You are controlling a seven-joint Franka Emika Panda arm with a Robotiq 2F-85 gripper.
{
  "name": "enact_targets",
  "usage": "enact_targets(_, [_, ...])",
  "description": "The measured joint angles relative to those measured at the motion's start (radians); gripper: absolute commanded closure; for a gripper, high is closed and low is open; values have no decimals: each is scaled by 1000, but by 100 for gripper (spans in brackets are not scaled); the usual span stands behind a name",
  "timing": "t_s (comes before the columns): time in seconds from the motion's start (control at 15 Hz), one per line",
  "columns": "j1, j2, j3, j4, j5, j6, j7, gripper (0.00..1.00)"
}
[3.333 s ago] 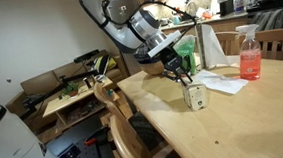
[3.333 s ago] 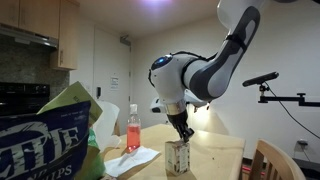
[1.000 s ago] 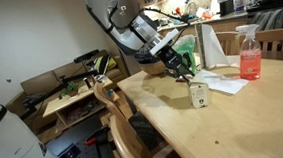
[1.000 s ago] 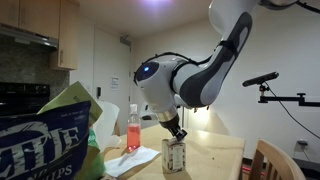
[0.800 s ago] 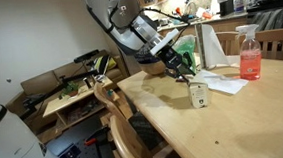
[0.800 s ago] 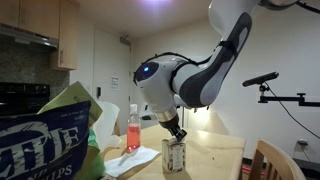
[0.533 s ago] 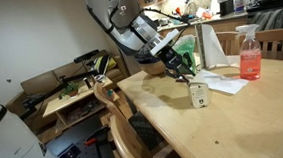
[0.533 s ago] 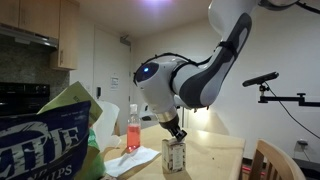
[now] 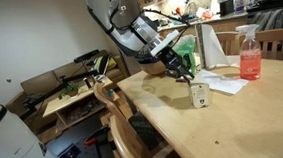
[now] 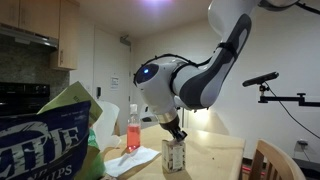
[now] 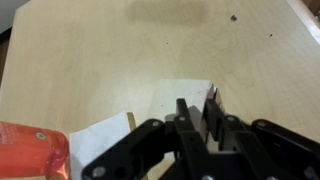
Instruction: Close the box on the table
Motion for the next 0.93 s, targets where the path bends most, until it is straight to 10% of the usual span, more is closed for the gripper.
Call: enact_targets(0.93, [-1,7,0,1,0,-10,0,73])
